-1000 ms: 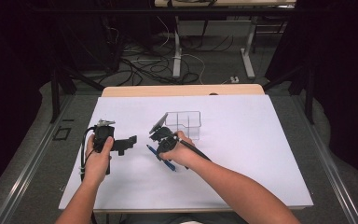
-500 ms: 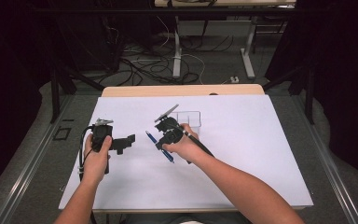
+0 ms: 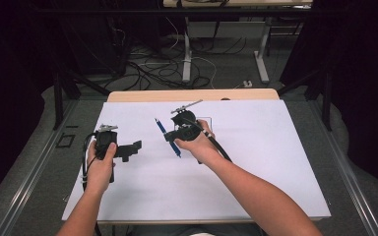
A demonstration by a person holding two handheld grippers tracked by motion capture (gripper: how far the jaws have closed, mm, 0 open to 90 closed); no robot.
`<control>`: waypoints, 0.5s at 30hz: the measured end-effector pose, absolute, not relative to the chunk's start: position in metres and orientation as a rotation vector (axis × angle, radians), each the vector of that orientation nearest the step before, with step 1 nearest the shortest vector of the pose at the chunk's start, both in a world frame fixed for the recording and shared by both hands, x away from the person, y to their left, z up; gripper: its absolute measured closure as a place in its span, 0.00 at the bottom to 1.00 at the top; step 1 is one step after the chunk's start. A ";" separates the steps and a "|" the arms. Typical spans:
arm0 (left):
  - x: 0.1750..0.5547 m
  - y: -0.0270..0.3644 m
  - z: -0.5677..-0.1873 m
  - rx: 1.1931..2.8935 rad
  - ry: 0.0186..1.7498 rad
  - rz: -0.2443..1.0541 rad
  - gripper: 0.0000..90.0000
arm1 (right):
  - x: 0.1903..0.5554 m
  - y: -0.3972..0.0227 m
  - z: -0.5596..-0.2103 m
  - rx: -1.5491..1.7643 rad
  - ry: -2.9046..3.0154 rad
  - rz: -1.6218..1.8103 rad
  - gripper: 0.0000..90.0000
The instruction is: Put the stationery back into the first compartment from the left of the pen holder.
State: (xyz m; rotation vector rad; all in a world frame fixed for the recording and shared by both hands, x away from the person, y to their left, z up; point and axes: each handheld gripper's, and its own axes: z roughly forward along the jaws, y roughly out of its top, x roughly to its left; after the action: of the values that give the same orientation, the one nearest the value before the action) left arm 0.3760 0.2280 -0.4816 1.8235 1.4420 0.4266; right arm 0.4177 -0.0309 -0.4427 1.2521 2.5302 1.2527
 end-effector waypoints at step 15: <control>0.376 0.227 -0.484 1.821 1.443 0.425 0.02 | 0.424 -0.045 -0.425 1.259 2.308 1.402 0.88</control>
State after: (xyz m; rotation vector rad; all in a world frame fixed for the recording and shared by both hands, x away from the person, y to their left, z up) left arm 0.3765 0.2267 -0.4837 1.8207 1.4427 0.4250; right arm 0.4240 -0.0455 -0.4250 1.2591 2.3078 1.4022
